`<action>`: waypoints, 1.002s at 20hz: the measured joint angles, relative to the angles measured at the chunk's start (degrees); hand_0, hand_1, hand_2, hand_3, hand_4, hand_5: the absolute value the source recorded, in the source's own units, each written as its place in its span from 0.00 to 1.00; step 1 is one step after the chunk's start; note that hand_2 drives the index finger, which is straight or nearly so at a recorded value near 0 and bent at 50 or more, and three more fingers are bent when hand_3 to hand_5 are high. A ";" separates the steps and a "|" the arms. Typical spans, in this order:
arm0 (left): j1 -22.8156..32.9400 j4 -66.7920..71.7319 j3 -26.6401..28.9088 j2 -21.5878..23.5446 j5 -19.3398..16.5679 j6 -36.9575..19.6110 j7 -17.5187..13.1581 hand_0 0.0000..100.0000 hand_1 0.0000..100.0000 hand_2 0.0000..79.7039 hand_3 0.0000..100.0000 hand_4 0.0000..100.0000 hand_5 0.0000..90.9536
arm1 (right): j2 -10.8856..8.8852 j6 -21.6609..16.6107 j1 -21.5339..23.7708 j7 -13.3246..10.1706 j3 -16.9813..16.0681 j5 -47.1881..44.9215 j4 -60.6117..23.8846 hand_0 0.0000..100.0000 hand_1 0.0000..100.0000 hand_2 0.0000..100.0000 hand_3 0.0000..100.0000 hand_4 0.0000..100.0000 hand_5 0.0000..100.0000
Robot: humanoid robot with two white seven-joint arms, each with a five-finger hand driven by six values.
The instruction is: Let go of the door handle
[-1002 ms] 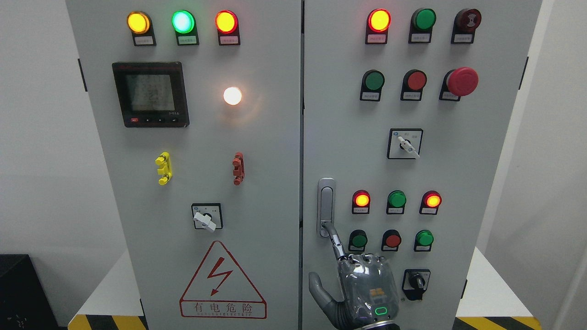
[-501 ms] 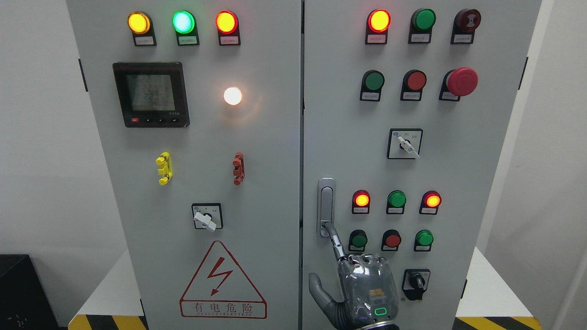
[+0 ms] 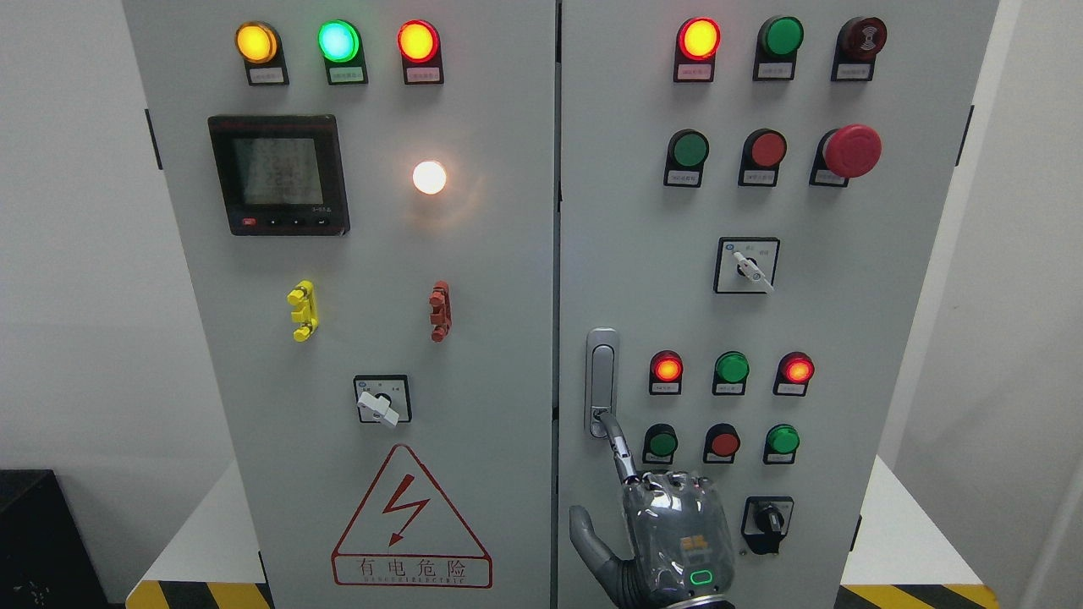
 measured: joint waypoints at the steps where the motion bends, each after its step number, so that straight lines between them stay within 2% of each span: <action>1: 0.00 0.00 0.00 0.00 0.00 0.00 0.00 0.00 0.00 0.03 0.08 0.01 0.00 | 0.00 0.01 0.01 0.01 0.02 0.00 0.01 0.44 0.29 0.00 1.00 1.00 0.99; 20: 0.00 0.00 0.00 0.00 0.00 -0.01 0.00 0.00 0.00 0.03 0.09 0.01 0.00 | 0.03 0.03 0.11 1.21 0.27 0.01 -0.14 0.44 0.29 0.00 1.00 1.00 0.99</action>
